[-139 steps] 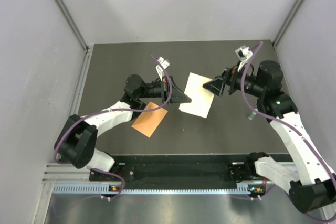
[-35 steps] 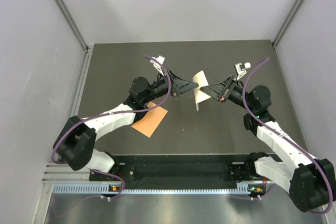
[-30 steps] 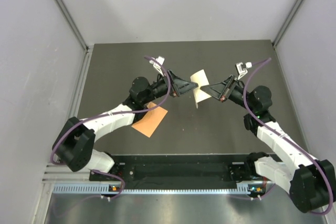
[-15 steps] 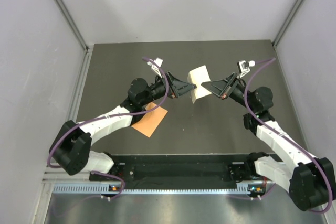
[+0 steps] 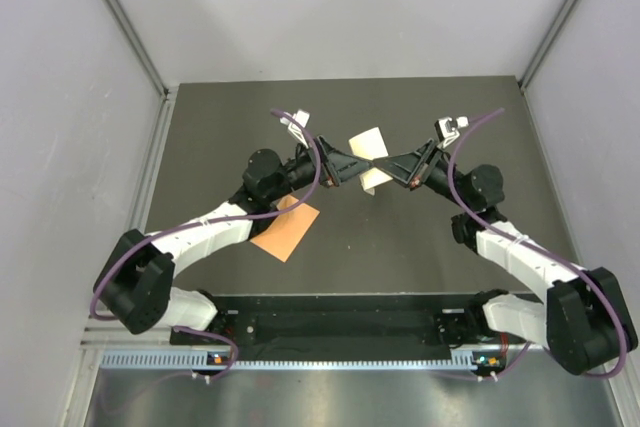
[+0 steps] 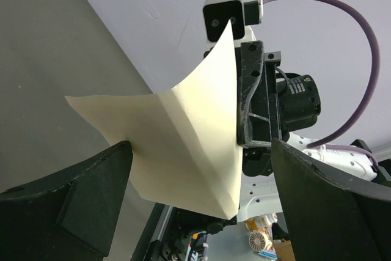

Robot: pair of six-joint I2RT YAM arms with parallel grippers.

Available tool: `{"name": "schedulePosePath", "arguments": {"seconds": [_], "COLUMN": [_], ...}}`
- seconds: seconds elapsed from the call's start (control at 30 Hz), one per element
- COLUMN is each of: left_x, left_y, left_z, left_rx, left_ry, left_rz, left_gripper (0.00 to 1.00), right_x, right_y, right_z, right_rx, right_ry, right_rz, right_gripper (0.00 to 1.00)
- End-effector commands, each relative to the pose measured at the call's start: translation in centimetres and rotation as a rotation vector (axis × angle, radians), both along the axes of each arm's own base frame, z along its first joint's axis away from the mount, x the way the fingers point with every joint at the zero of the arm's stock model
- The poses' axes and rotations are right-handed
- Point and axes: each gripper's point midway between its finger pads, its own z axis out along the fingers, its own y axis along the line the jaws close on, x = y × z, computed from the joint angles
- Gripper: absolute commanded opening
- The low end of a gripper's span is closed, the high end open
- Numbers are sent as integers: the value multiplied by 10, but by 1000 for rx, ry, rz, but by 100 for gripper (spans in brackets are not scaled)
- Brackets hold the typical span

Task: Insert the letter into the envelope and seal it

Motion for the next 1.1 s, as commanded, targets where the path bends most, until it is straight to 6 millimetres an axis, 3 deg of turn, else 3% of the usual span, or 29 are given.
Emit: {"name": "schedulePosePath", "arguments": {"seconds": [0.0, 0.1, 0.2, 0.33, 0.47, 0.6, 0.77, 0.83, 1.0, 1.07], "left_x": [-10, -11, -14, -17, -17, -19, -21, -21, -20, -22], "left_y": [3, 4, 8, 15, 20, 21, 21, 20, 21, 23], "left_z": [30, 35, 40, 42, 45, 47, 53, 54, 50, 51], "left_rx": [-78, -93, -107, -111, -120, -129, -148, -148, -135, -130], "left_ry": [-74, -80, -89, -96, -98, -98, -112, -112, -107, -114], "left_rz": [-27, -27, -15, 14, 33, 36, 21, 18, 30, 37], "left_gripper": [99, 95, 70, 55, 53, 44, 18, 1, 0, 0], "right_x": [-6, -5, -5, -4, -3, -3, -4, -5, -6, -7], "right_y": [5, 8, 7, 6, 6, 7, 10, 12, 13, 15], "right_z": [20, 17, 16, 13, 12, 10, 11, 11, 13, 5], "right_rx": [73, 91, 116, 113, 102, 98, 96, 93, 82, 33], "right_ry": [-78, -62, -48, -36, -30, -18, -21, -24, -32, -25], "right_rz": [19, 26, 30, 18, 13, 12, 25, 33, 38, 45], "right_gripper": [0, 0, 0, 0, 0, 0, 0, 0, 0, 19]}}
